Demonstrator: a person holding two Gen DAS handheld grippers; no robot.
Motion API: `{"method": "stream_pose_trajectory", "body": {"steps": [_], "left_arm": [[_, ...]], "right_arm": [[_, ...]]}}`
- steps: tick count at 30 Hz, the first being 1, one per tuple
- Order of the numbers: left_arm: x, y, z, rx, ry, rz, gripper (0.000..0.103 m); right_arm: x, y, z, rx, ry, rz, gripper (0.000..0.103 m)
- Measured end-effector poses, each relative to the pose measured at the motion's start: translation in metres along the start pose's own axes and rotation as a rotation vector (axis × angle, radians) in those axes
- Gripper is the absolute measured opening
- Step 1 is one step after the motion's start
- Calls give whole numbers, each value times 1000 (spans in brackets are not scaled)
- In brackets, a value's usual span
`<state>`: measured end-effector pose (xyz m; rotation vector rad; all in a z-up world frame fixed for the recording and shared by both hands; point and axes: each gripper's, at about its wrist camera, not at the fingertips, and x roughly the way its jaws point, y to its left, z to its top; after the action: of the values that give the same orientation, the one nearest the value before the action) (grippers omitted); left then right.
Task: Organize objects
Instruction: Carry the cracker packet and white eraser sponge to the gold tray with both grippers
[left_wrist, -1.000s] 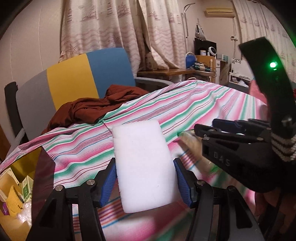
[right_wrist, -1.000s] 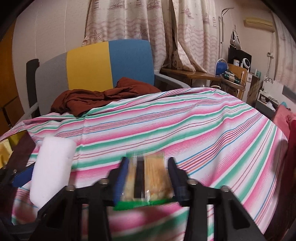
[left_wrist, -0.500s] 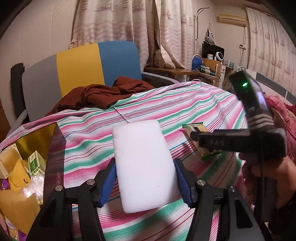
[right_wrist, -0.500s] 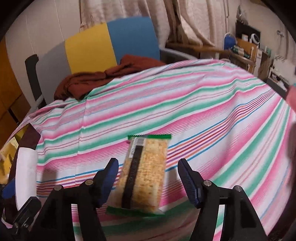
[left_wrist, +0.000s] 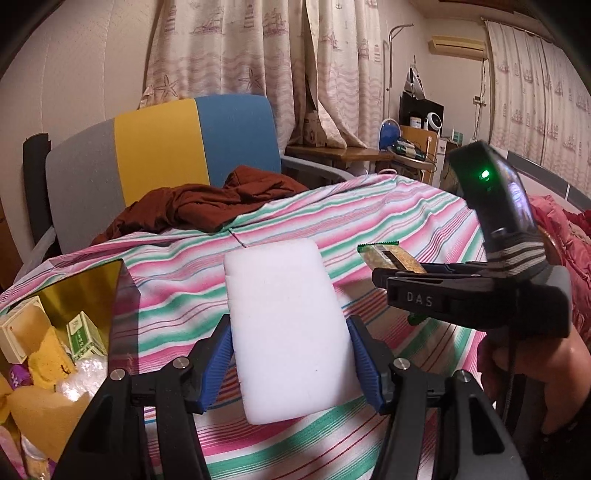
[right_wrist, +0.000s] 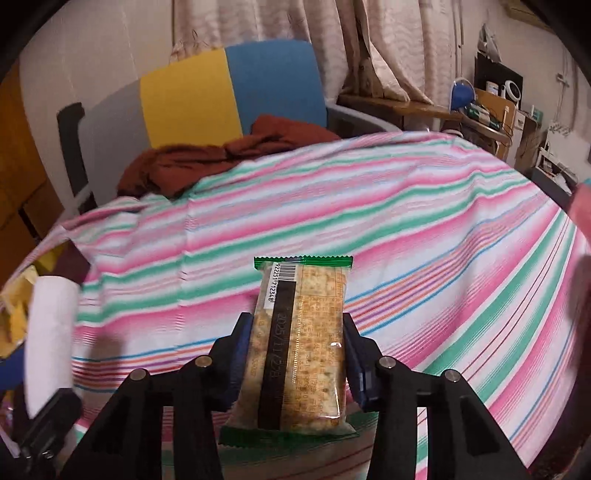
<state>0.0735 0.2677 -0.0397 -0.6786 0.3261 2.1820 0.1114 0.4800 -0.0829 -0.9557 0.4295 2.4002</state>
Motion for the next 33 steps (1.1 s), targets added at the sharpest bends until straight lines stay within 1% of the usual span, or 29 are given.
{"method": "stream_pose_trajectory", "body": {"steps": [8, 14, 16, 21, 26, 29, 33], "left_arm": [[-20, 16, 3, -33, -30, 18, 61], [-39, 37, 0, -75, -45, 38, 61], [-48, 48, -1, -89, -57, 57, 61], [-73, 79, -9, -127, -80, 126, 61], [-94, 118, -23, -217, -81, 181, 61], [-103, 142, -32, -265, -74, 214, 61], [-109, 178, -43, -317, -34, 256, 62]], "right_arm": [[-30, 35, 6, -39, -50, 74, 46], [-46, 69, 3, -89, -57, 146, 46], [-51, 85, 2, -115, -57, 178, 46], [-61, 127, -1, -182, -54, 260, 46], [-68, 172, -6, -256, -43, 343, 46], [-69, 195, -7, -290, -30, 383, 46], [-61, 224, -3, -332, 0, 413, 46]]}}
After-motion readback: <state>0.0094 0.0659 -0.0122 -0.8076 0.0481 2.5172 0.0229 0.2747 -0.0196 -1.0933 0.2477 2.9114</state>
